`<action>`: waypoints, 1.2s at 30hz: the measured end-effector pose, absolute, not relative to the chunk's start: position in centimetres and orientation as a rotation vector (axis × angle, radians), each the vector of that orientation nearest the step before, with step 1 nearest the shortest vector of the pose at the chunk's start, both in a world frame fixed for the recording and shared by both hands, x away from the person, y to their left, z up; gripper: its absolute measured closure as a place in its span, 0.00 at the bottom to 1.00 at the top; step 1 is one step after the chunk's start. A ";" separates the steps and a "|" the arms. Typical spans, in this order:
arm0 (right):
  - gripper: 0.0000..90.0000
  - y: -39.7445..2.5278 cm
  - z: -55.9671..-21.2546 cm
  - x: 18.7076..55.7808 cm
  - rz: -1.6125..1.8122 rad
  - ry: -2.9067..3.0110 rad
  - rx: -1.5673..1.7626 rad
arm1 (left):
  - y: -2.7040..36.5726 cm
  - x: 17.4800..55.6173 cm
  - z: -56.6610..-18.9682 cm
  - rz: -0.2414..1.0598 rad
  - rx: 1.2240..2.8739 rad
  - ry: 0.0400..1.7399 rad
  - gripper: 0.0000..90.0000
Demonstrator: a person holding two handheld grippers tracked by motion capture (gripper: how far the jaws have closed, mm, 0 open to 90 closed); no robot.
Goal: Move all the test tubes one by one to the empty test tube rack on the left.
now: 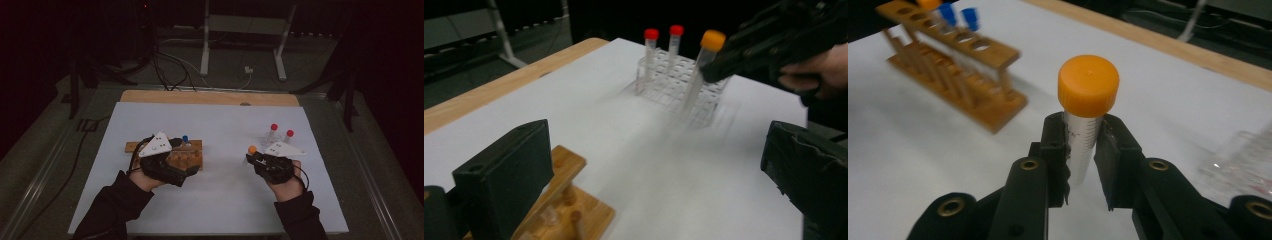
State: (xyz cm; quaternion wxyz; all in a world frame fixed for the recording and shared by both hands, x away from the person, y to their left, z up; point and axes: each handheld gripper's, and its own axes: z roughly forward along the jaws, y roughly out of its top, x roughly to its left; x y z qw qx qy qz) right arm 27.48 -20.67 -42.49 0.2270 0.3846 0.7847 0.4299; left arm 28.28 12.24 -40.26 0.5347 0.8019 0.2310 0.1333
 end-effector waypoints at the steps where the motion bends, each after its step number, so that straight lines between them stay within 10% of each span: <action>1: 0.83 -20.4 -42.6 27.4 1.189 2.177 1.051 | 12.1 28.2 -40.3 0.307 1.908 0.545 0.02; 13: 0.83 -16.9 -43.6 26.0 1.211 2.315 0.934 | 10.5 27.3 -40.7 0.221 1.890 0.483 0.10; 36: 0.83 -14.3 -43.7 24.4 1.269 2.399 0.836 | 7.5 26.8 -42.5 0.204 1.891 0.437 0.60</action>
